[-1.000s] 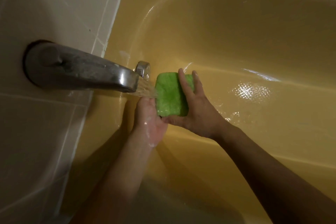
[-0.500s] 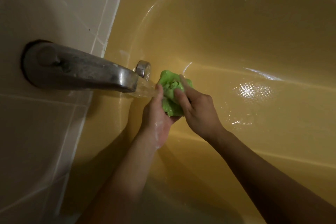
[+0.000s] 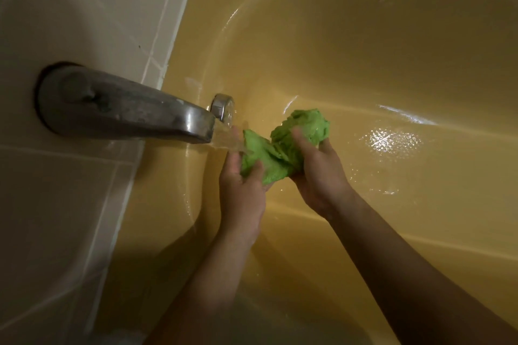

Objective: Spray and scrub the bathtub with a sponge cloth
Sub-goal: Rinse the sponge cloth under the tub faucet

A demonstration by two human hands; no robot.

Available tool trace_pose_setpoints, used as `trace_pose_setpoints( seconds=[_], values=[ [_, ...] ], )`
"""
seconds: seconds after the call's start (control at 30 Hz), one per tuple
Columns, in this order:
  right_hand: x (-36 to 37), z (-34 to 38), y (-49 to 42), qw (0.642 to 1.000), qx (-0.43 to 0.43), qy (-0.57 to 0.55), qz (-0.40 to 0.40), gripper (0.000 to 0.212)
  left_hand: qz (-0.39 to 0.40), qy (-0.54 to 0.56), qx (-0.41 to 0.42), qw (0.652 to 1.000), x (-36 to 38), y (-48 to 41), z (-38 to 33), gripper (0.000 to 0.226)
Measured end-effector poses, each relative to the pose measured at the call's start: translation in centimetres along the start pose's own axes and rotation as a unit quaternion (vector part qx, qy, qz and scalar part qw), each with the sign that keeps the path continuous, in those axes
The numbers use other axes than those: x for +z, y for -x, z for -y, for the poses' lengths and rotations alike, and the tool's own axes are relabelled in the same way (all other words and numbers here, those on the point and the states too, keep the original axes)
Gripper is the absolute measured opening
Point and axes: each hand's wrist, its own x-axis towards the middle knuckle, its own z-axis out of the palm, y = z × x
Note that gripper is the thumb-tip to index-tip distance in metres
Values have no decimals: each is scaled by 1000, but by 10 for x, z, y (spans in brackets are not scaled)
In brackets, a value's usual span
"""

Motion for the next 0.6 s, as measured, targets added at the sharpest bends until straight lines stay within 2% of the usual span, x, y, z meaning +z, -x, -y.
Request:
trace_pose_setpoints(
  seconds=[0.1,0.2,0.3,0.33,0.37,0.47,0.5,0.53,0.57,0.6],
  values=[
    [-3,-9,-4,999,-19,18,-26,41,-8,-1,24,1000,0,8,-4,86],
    [-4,-12,-6,999,-13,9,-35,34,-20,-15,20,999,-4,8,3,76],
    [-8,-6,-6,999,-4,-29,16,38,-36,56,-132,989,-11,-2,0,91],
    [-9,-2,-5,999,0,-31,41,39,-15,83,-176,981,-13,-7,-1,83],
    [-10,-1,-5,998,4,-23,55,40,13,93,-199,976,-14,-10,-4,65],
    [-13,-1,-8,998,3,40,39,41,10,42,-185,982,-12,-14,-5,25],
    [-13,-1,-8,997,-1,81,10,49,1,29,-168,985,-11,-14,-4,19],
    [-12,-2,-8,989,-10,145,-29,67,-1,20,-151,988,-10,-14,-2,15],
    [-12,-3,-8,974,-28,217,-62,86,4,13,-135,991,-9,-13,-2,14],
    [-12,-4,-6,952,-55,286,-93,97,11,6,-124,992,-9,-13,-2,13]
  ],
)
